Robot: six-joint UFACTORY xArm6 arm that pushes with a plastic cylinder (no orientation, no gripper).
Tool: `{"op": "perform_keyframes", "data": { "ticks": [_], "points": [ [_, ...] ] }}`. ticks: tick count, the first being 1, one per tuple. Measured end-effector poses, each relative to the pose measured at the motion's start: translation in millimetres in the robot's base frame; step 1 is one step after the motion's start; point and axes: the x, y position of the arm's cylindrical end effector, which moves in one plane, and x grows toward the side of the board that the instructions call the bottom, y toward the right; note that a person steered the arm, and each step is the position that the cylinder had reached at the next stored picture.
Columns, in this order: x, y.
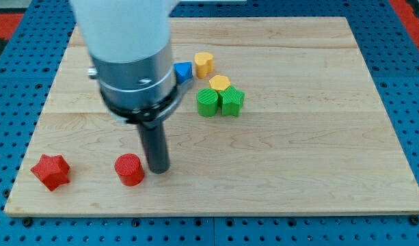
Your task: Push the red circle closer to the red star
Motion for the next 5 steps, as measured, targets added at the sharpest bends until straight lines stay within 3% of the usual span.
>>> {"op": "perform_keyframes", "data": {
  "ticks": [2, 5],
  "points": [
    [2.5, -56.4],
    [23.0, -66.3]
  ]
}}
